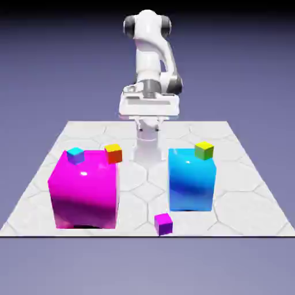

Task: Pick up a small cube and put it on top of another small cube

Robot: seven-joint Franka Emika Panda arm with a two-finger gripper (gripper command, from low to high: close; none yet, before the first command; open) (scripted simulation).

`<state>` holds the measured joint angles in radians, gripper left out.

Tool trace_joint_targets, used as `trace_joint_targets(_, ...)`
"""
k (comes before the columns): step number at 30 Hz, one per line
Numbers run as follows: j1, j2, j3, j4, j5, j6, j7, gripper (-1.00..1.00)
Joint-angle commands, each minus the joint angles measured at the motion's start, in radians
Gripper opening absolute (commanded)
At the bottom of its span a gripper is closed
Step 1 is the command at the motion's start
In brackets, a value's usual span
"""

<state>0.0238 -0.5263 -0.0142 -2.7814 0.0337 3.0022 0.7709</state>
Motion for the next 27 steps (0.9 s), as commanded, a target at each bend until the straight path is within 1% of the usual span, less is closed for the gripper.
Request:
trace_joint_targets(1, 0.01, 0.036, -0.012, 0.024, 0.028, -0.029, 0.025, 0.0)
trace_joint_targets(27, 0.262, 0.972, -0.317, 0.636, 0.75, -0.774, 0.665, 0.0)
